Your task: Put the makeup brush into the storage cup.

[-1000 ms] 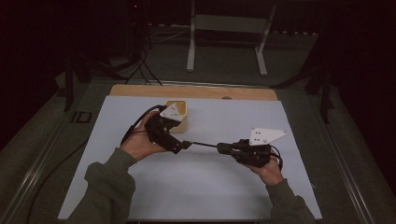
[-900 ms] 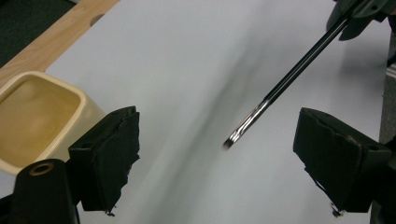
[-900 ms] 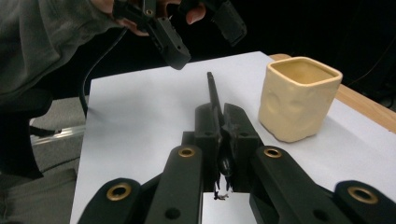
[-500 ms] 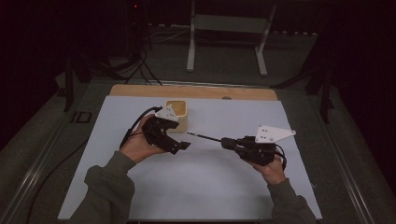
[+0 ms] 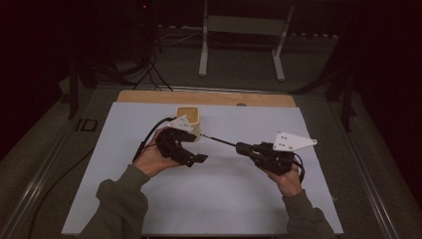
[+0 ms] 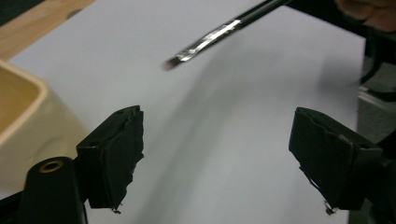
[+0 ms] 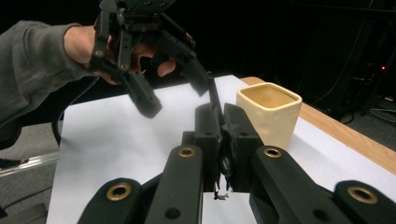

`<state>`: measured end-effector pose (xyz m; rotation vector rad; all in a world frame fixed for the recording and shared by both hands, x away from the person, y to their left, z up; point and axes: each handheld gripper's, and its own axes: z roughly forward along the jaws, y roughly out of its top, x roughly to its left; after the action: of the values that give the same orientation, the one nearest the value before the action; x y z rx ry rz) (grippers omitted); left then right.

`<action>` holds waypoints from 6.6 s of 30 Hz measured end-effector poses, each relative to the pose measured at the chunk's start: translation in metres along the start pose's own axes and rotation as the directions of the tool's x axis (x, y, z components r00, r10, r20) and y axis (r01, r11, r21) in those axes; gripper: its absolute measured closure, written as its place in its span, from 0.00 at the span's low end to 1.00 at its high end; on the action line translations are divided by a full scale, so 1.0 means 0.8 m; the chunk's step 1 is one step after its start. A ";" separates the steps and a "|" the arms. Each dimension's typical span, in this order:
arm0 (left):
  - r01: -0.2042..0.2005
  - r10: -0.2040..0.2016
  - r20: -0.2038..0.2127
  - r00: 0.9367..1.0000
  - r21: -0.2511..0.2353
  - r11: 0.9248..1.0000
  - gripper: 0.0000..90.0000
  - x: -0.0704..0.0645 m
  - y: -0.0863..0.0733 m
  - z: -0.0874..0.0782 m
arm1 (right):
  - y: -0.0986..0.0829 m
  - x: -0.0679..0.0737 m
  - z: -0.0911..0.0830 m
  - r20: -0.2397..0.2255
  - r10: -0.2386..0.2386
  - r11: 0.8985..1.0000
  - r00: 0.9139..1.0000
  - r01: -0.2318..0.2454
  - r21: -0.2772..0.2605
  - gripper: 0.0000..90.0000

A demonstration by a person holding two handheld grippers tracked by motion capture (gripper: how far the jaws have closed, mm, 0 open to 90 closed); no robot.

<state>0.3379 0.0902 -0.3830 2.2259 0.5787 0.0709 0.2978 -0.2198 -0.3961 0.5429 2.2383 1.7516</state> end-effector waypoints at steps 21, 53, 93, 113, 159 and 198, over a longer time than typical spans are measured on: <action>0.034 -0.032 0.041 0.999 -0.061 0.998 0.25 -0.012 0.007 0.014 | 0.000 0.010 0.014 0.043 -0.041 0.999 0.998 0.041 0.003 0.95; 0.164 -0.124 0.205 0.971 -0.191 0.968 0.31 -0.006 0.004 0.019 | -0.002 0.019 0.014 0.083 -0.065 0.997 0.994 0.069 -0.043 0.95; 0.386 -0.225 0.409 0.884 -0.369 0.846 0.95 0.000 0.009 0.014 | -0.010 0.028 0.030 0.062 -0.138 0.990 0.988 0.136 0.043 0.65; 0.321 -0.233 0.273 0.933 -0.344 0.883 0.95 -0.001 0.009 0.005 | -0.017 0.021 0.039 0.097 -0.065 0.994 0.993 0.056 0.092 0.16; 0.275 -0.249 0.120 0.961 -0.316 0.908 0.95 0.016 0.009 -0.017 | -0.033 0.020 0.041 0.071 -0.036 0.988 0.997 0.025 0.152 0.12; 0.243 -0.255 -0.011 0.967 -0.275 0.930 0.95 0.034 0.013 -0.026 | -0.053 0.020 0.028 0.093 -0.013 0.986 0.996 -0.003 0.168 0.12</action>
<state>0.3615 0.1111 -0.3654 1.8747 0.8226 0.0666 0.2868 -0.2021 -0.4419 0.6393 2.3311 1.5102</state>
